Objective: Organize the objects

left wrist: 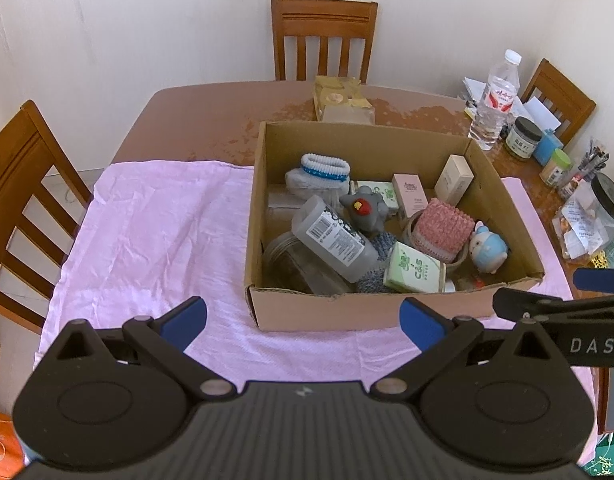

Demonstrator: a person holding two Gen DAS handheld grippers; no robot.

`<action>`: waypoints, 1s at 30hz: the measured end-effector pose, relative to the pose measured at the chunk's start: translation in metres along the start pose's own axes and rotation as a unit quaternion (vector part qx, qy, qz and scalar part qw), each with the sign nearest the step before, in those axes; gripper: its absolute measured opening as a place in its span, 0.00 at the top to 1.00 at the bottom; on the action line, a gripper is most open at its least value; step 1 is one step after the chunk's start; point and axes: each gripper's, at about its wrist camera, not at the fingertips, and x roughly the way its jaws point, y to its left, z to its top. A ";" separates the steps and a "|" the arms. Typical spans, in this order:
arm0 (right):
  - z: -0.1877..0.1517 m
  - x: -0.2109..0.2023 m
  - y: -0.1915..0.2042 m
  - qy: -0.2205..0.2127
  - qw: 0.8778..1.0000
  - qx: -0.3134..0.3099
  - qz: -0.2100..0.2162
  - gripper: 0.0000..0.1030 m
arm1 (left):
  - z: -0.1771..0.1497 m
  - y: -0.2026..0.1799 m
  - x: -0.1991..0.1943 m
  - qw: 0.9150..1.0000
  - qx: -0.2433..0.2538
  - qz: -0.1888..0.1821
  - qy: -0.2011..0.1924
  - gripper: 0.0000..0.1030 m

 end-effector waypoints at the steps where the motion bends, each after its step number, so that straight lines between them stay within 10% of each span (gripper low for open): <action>1: 0.000 0.000 0.000 0.000 1.000 0.000 0.000 0.00 | 0.000 0.000 0.000 1.000 0.001 0.001 0.001 0.01; 30: 0.007 0.002 -0.007 0.000 1.000 0.005 -0.001 0.00 | 0.006 -0.007 0.002 1.000 0.013 0.008 0.012 0.01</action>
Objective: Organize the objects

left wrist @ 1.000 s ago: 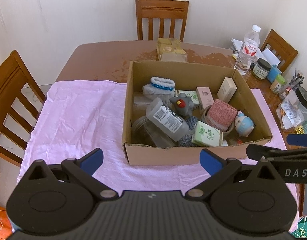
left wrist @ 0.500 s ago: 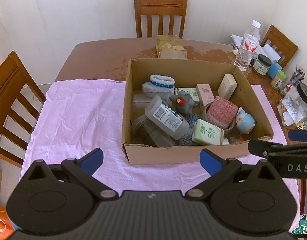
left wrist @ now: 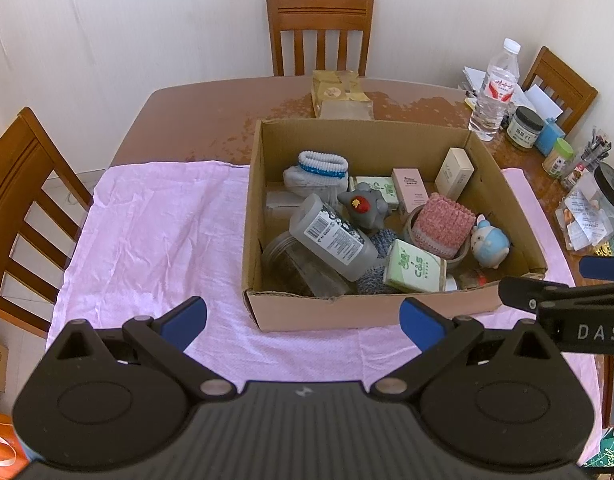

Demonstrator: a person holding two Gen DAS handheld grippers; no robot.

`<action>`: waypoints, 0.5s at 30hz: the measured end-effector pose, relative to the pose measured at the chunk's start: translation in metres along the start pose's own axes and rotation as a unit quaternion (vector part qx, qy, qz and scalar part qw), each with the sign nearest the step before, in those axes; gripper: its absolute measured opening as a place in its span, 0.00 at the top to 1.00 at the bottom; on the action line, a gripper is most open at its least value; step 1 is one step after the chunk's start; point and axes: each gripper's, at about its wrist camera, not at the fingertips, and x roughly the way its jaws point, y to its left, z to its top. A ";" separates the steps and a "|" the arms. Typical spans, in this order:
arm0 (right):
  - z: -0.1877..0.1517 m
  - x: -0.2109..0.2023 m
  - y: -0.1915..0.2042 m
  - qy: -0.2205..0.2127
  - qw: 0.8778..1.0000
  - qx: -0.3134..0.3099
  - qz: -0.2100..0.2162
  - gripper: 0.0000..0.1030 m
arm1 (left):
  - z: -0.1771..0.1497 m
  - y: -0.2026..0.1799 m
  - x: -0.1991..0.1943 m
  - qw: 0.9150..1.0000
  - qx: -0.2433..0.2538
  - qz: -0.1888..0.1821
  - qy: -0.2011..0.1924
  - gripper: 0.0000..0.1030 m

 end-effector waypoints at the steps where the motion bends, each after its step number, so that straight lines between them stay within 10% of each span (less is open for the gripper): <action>1: 0.000 0.000 0.000 0.000 1.000 0.000 0.001 0.00 | 0.000 0.000 0.000 1.000 0.000 0.000 0.000 0.01; 15: 0.000 -0.001 0.000 0.000 1.000 0.000 -0.001 0.00 | 0.000 0.000 0.001 1.000 0.001 0.004 0.004 0.01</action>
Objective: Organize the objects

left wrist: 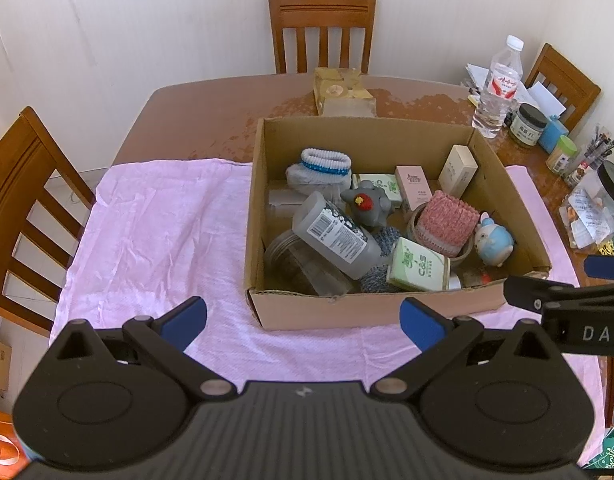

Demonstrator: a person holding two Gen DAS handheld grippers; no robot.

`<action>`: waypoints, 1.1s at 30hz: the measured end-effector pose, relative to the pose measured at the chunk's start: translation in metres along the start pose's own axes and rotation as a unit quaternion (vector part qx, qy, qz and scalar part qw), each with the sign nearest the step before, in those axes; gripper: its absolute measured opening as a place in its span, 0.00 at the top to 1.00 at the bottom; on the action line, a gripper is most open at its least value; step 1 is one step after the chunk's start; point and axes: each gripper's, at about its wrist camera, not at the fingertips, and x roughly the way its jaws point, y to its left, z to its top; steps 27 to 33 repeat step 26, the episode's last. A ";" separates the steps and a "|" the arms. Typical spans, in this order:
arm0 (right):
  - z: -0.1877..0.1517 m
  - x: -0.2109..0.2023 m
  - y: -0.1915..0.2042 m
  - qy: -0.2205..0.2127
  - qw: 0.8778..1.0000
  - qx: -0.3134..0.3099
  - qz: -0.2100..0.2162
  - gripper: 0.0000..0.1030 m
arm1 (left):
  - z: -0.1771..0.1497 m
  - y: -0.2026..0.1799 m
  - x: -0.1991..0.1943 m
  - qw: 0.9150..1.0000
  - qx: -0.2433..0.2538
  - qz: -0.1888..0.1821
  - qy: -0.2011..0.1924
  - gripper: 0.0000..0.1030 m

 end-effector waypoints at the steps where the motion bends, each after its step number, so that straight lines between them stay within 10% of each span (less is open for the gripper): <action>1: 0.000 0.000 0.000 0.000 1.000 -0.001 0.000 0.00 | 0.000 0.000 0.000 1.000 0.000 0.000 0.000 0.01; 33: -0.001 0.000 -0.001 0.002 1.000 0.002 -0.001 0.00 | 0.002 -0.001 0.001 1.000 0.001 -0.001 0.000 0.01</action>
